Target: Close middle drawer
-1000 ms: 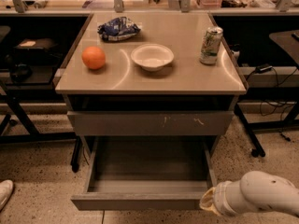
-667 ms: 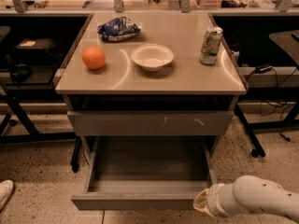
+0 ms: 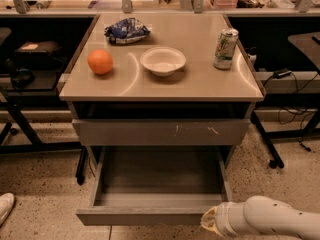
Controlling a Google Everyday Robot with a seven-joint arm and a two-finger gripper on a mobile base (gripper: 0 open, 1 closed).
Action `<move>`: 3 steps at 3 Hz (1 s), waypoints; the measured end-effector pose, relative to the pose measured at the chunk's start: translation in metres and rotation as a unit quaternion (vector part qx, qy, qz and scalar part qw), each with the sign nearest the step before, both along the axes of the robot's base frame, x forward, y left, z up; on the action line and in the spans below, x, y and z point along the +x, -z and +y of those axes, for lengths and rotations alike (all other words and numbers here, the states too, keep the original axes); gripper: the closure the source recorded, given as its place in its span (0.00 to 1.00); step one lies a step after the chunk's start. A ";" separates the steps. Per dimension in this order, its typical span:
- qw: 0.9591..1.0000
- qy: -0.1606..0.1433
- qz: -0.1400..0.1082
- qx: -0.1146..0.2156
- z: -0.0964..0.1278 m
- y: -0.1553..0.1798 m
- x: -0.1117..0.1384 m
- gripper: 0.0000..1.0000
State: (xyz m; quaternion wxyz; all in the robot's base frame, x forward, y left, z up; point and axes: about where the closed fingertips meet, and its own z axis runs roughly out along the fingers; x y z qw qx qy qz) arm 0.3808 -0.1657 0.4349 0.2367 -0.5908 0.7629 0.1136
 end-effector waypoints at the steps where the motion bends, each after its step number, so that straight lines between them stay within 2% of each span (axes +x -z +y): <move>1: 1.000 0.008 0.006 0.018 -0.002 0.023 0.005 1.00; 3: 1.000 0.009 0.008 0.021 -0.001 0.026 0.005 0.58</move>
Offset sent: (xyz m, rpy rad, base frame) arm 0.0039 -0.0022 -0.0186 0.0301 0.0104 -0.0137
